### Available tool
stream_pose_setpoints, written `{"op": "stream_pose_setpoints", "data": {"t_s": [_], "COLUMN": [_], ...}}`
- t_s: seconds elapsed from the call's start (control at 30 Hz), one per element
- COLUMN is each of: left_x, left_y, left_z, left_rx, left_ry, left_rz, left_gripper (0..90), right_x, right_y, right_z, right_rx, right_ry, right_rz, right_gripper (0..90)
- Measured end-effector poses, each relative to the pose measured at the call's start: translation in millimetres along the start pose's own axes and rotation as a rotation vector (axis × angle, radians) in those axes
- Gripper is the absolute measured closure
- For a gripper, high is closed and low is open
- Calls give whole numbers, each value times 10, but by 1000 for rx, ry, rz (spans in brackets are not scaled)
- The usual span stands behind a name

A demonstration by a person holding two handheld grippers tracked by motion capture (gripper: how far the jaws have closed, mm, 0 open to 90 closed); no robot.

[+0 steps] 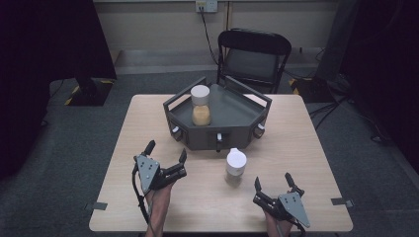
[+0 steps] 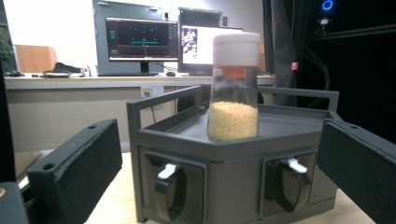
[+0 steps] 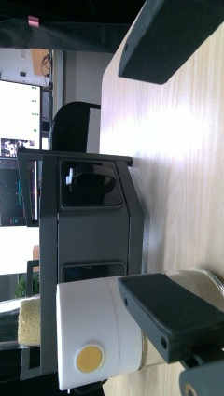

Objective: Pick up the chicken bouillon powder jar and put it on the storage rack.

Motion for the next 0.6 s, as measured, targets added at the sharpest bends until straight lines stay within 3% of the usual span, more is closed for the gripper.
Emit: {"op": "stream_pose_setpoints", "data": {"t_s": [0.6], "left_x": [-241], "left_y": [-32], "left_z": [329], "left_rx": [-7], "left_ry": [-19], "left_rz": [-40], "left_gripper": [0], "right_x": [0], "right_y": [-2], "right_z": [0], "right_rx": [0], "right_ry": [0], "right_rz": [2], "right_gripper": [8]}}
Point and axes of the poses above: each handheld gripper's, and its own axes: x roughly forward along the jaws, z roughly out of its underside, y roughly to its right, the point moved 10 cm from there along x, roughly forward along the jaws, and after that the axes turned 3 degrees about -z, right-handed, at the moved point
